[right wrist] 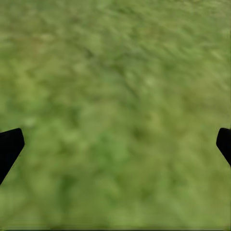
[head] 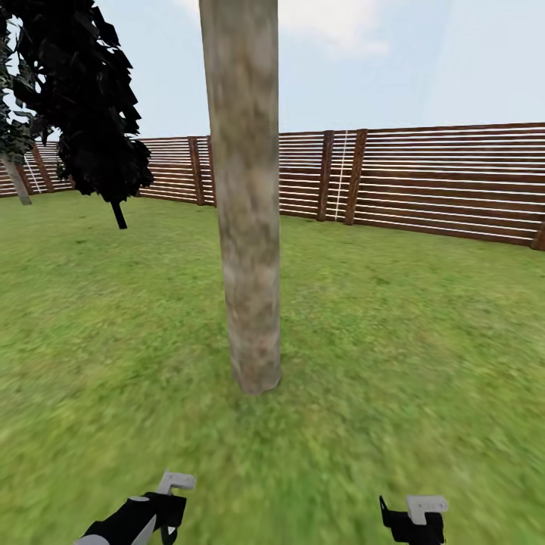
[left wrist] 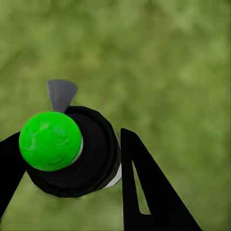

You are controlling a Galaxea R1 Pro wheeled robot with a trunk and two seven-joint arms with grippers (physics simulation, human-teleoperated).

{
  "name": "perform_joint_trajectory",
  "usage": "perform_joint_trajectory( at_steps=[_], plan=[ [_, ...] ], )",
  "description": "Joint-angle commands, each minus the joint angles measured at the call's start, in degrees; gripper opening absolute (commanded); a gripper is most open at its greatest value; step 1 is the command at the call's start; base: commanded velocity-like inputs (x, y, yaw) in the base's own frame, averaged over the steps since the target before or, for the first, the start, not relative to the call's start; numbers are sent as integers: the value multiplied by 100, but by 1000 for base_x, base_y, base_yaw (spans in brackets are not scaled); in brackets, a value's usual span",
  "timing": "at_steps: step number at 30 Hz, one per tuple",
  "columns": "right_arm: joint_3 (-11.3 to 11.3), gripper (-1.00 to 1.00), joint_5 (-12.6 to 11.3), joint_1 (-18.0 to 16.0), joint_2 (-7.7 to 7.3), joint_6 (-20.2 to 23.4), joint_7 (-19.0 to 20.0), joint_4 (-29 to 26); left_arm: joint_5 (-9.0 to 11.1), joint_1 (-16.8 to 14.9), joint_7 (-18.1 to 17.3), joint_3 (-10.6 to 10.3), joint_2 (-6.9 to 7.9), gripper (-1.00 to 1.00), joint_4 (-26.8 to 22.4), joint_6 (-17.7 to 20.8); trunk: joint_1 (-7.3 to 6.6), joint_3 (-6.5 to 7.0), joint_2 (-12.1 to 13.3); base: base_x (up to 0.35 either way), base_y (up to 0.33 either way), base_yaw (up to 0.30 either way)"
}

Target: In the garden, pick up the pesticide atomizer on the floor and spray pesticide onto both trees until each tree trunk is fully covered.

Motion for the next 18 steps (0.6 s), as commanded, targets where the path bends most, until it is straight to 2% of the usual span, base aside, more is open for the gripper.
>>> perform_joint_trajectory(
  at_steps=[1, 8, 12, 18],
  plan=[
    [-3, 100, -10, -2, -1, 0, -4, 82, -1, 0, -3, -6, -1, -100, -19, 14, 0, 0, 0, 289, 0, 0],
    [-25, 100, -30, -3, 0, 0, -24, 178, 13, -9, -5, 11, -7, -100, -74, 45, 0, 0, 0, 229, -157, -5],
    [-27, 100, -31, -2, -1, 0, -29, 182, 15, -9, -1, 7, -9, -100, -79, 52, 0, 0, 0, 122, -257, -237],
    [-27, 100, -31, -1, -1, 0, -31, 182, -7, -9, 3, 0, -6, -100, -76, 79, 0, 0, 0, 257, -197, -296]
  ],
)
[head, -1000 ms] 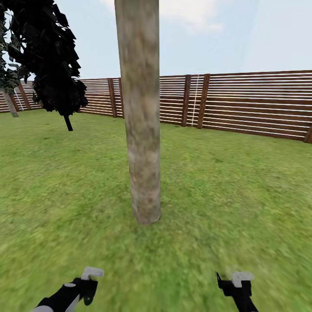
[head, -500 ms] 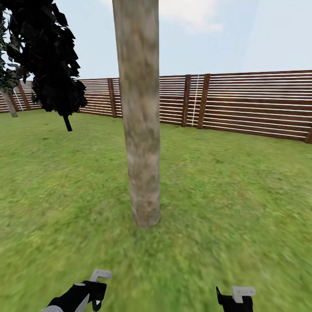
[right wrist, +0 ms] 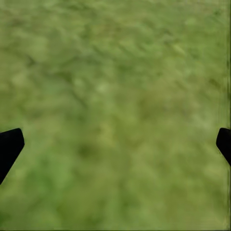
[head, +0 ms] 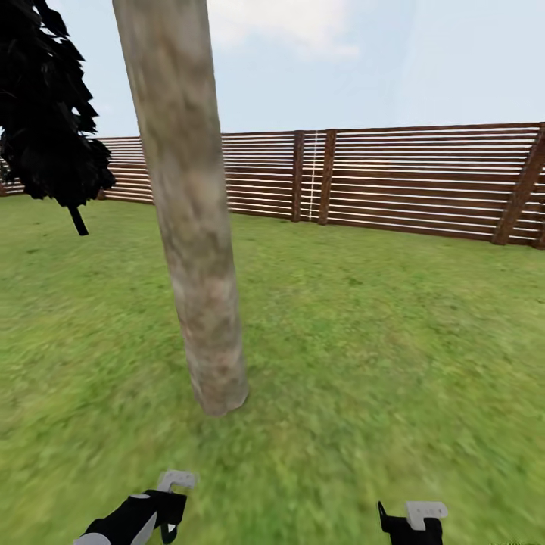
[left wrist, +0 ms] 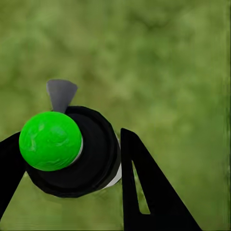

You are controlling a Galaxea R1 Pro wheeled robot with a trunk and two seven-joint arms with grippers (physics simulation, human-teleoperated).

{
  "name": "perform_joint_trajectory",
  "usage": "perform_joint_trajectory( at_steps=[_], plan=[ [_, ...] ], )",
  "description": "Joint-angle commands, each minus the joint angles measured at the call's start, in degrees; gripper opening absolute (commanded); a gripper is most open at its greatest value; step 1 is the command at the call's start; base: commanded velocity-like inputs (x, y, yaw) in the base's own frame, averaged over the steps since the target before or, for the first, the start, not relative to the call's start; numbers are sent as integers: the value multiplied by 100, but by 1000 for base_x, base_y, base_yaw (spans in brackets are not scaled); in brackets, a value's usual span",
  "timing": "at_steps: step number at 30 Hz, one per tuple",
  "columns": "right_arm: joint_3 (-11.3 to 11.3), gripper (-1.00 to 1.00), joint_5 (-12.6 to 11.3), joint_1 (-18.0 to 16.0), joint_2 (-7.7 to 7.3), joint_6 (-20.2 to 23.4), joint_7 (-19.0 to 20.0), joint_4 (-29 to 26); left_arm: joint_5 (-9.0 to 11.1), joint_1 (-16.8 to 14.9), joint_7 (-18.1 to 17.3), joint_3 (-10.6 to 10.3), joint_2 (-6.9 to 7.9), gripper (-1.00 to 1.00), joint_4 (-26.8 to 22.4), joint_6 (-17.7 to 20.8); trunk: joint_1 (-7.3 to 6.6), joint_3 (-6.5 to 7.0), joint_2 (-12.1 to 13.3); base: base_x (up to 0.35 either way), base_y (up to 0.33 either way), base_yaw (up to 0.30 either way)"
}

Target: In the garden, pick up the pesticide atomizer on the floor and spray pesticide onto both trees until each tree trunk is fully covered.

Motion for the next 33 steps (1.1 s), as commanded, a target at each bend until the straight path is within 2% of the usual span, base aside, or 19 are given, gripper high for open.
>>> perform_joint_trajectory(
  at_steps=[1, 5, 7, 9, 12, 13, 14, 15, 16, 18, 20, 23, 26, 30, 33],
  plan=[
    [0, 100, 0, -1, 0, 0, -1, 0, -2, 0, -1, -2, -3, -100, 0, 1, 0, 0, 0, 227, -59, -283],
    [0, 100, 0, 0, 0, 0, -4, 0, -2, -11, -8, -11, -7, -100, -5, 115, 0, 0, 0, 69, -18, -164],
    [0, 100, 0, -2, 0, 0, -10, 0, 16, -86, -28, -18, -8, -100, -31, 801, 0, 0, 0, 5, -1, -15],
    [0, 100, 0, -3, 0, 0, -11, 0, 23, -103, -35, -14, -32, -100, -136, 1064, 0, 0, 0, 1, 0, -5],
    [0, 100, 2, 2, 0, 0, -11, 0, 19, -105, -41, -21, -97, -100, -626, 1668, 0, 0, 0, 0, 0, -1],
    [0, 100, 6, 0, 0, 0, -11, 0, 10, -101, -57, -26, -53, -100, -711, 1878, 0, 0, 0, 0, 0, 0],
    [0, 100, 8, -1, 0, 0, -11, 0, 7, -98, -72, -18, 74, -100, -754, 1971, 0, 0, 0, 0, 0, 0],
    [0, 100, 8, -1, 0, 0, -11, 0, 20, -99, -79, -10, 155, -100, -767, 2003, 0, 0, 0, 0, 0, 0],
    [0, 100, 9, -2, 0, 0, -11, 0, 21, -102, -81, -11, 144, -100, -776, 2028, 0, 0, 0, 0, 0, 0],
    [0, 100, 9, -1, 0, 0, -13, 0, 28, -111, -82, -12, 66, -100, -826, 2076, 0, 0, 0, 0, 0, 0],
    [0, 100, 9, -1, 0, 0, -16, 0, 33, -181, -80, -12, -93, -100, -1009, 2127, 0, 0, 0, 0, 0, 0],
    [0, 100, 9, -2, 0, 0, -17, 0, 46, -335, -80, 2, -171, -100, -1176, 2268, 0, 0, 0, 0, 0, 88],
    [0, 100, 9, 0, 0, 0, -12, 0, 42, -477, -86, -17, -130, -100, -1217, 2494, 0, -10, 0, 0, 0, 205],
    [0, 100, 9, -2, 0, 0, -11, 0, 40, -500, -96, -17, -31, -100, -1212, 2538, 0, -25, 0, 0, 0, 60],
    [0, 100, 9, -1, 0, 0, -11, 0, 30, -508, -94, -32, -208, -100, -1215, 2556, 0, -25, 0, 0, 0, 5]
  ],
)
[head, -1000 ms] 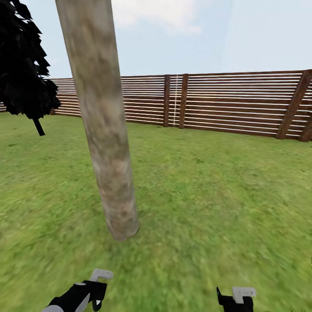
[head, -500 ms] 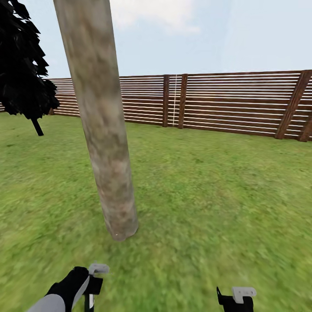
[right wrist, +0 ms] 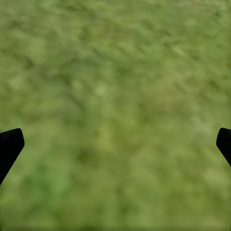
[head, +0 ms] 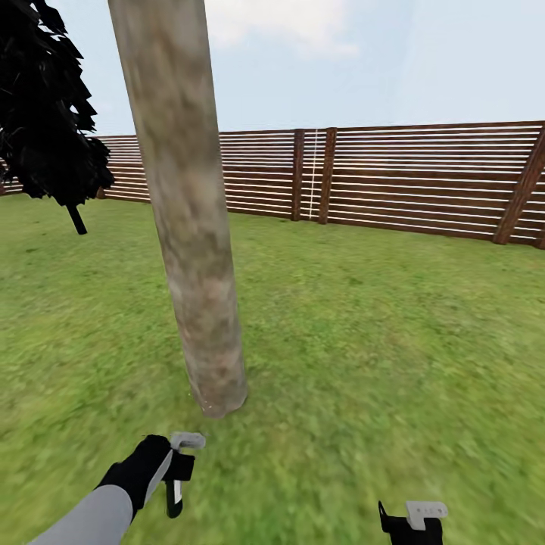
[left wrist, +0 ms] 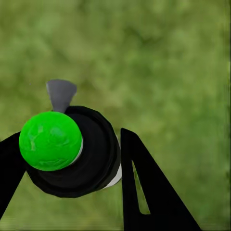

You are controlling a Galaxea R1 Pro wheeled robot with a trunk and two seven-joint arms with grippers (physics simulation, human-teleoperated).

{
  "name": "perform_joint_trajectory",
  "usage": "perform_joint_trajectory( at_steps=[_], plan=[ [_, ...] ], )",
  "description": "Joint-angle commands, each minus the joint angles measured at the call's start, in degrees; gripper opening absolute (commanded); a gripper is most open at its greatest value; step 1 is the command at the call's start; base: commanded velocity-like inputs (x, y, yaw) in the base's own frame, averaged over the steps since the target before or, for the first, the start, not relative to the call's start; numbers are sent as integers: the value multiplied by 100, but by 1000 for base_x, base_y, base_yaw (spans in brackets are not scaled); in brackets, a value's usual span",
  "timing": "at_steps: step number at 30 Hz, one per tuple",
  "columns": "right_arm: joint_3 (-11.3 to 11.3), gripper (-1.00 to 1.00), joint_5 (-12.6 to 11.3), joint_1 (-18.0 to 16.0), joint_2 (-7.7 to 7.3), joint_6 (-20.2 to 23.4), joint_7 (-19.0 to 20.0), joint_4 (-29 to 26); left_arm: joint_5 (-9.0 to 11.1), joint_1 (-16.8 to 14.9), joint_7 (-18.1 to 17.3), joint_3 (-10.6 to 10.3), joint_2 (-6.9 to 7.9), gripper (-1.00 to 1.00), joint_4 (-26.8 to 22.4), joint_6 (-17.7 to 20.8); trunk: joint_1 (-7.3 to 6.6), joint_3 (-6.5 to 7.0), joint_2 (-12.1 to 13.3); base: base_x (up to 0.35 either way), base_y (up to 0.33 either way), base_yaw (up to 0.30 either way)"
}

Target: In the garden, pick up the pesticide atomizer on the floor and spray pesticide onto both trees until each tree trunk is fully covered.

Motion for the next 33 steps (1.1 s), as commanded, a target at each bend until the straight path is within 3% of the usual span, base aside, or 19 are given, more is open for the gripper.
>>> perform_joint_trajectory(
  at_steps=[1, 2, 3, 5, 8, 14, 17, 18, 20, 22, 23, 25, 27, 31, 33],
  plan=[
    [0, 100, 0, 0, 0, 1, 0, 0, -49, -14, 4, -7, -196, -100, -19, 7, 0, 0, 0, 0, 0, 0],
    [0, 100, 0, 0, 0, 0, 0, 0, -46, -56, 5, -7, -211, -100, -83, 55, 0, 0, 0, 0, 0, 0],
    [0, 100, 0, 1, 0, 1, 0, 0, -22, -188, -2, 22, 31, -100, -175, 293, 0, 0, 0, 0, 0, 0],
    [0, 100, 0, 1, 0, 0, 0, 0, -24, -202, -5, 12, 118, -100, -181, 311, 0, 0, 0, 0, 0, 0],
    [0, 100, 0, -1, 0, 0, 0, 0, -34, -212, -3, -6, 62, -100, -194, 305, 0, 0, 0, -30, 0, 0],
    [0, 100, 0, 4, 0, 0, 0, 4, -50, -215, -3, -11, -201, -100, -650, 326, 0, 0, 0, -135, 0, 0],
    [0, 100, 0, 4, -7, 0, 0, 5, -43, -253, -9, -3, -104, -100, -886, 364, 0, 0, 0, -6, 0, 0],
    [0, 100, 0, 0, -8, 1, 0, 8, -34, -292, -11, 0, 39, -100, -954, 531, 0, 0, 0, 0, 0, 0],
    [0, 100, 0, 1, -9, 0, 0, 8, -32, -306, -11, -6, 111, -100, -982, 670, 0, 0, 0, 0, 0, 0],
    [0, 100, 0, -1, -9, 0, 0, 9, -34, -309, -12, -10, 47, -100, -990, 705, 0, 0, 0, 0, 0, 0],
    [0, 100, 0, 1, -9, 0, 0, 9, -45, -310, -12, -36, -172, -100, -996, 717, 0, 0, 0, 0, 0, 0],
    [0, 100, 0, 2, -9, 0, 0, 9, -51, -330, -12, -97, -325, -100, -1072, 733, 0, 0, 0, 0, 0, 0],
    [0, 100, 0, 1, -9, 0, 0, 9, -46, -342, -12, -124, -321, -100, -1171, 752, 0, 0, 0, 0, 0, 0],
    [0, 100, 5, 1, -9, 0, 0, 9, -31, -352, -21, -112, -58, -100, -1258, 774, 0, 0, 0, -140, 65, 0],
    [0, 100, 7, -1, -9, 0, 0, 9, -33, -353, -47, -125, -49, -100, -1335, 775, 0, 0, 0, -83, 34, 0]
  ],
)
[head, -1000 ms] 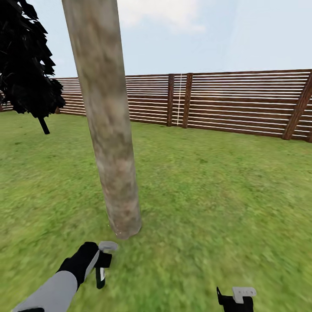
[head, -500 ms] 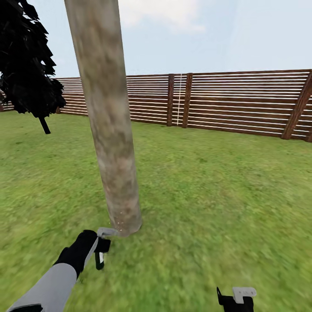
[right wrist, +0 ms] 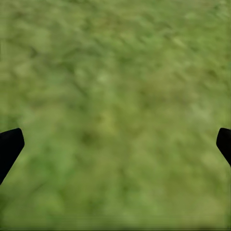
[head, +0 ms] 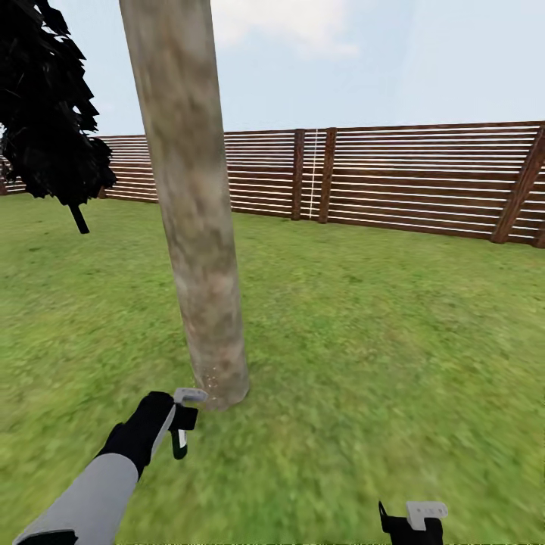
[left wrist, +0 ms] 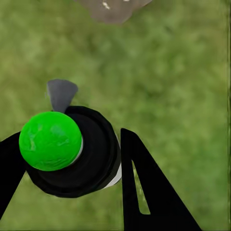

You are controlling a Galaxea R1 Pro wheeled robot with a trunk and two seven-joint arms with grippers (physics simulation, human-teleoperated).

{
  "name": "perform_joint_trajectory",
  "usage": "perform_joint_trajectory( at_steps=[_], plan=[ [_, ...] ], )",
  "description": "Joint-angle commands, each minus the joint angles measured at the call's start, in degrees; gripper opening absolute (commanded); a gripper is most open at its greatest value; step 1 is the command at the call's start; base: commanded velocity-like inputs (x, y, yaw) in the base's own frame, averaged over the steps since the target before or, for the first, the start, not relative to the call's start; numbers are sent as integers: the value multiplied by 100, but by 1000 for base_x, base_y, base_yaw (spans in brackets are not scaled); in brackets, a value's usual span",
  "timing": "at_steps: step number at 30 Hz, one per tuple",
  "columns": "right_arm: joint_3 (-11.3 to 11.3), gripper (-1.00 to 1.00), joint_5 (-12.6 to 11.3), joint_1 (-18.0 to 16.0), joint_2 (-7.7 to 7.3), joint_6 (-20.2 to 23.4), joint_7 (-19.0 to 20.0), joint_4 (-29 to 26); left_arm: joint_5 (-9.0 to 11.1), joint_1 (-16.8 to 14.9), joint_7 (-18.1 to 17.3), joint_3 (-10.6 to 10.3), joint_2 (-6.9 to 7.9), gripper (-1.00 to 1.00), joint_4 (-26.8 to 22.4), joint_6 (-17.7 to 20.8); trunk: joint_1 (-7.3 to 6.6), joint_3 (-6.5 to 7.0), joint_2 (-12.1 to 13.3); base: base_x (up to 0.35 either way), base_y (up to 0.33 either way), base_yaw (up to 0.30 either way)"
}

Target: In the garden, pick up the pesticide atomizer on the floor and spray pesticide onto both trees until each tree trunk is fully covered.

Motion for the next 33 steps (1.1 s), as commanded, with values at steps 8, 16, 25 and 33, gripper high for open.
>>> perform_joint_trajectory(
  at_steps=[8, 16, 25, 33],
  plan=[
    [0, 100, 1, 2, 0, 0, 0, 0, -21, -447, -17, -7, -219, -100, -261, 607, 0, 0, 0, -5, 2, 0],
    [0, 100, 3, 5, 0, 0, 0, 0, -36, -473, -271, -36, -225, -100, -504, 658, 0, 0, 0, -119, 0, 0],
    [5, 100, 3, 6, 0, 0, 0, 9, -45, -621, -1026, -255, 382, -100, -1407, 1466, 0, 0, 0, -11, 0, 0],
    [4, 100, 3, 3, 0, 0, 0, 9, -41, -754, -1055, -1161, 258, -100, -1669, 1665, 0, 0, 0, 0, 0, 0]
  ],
)
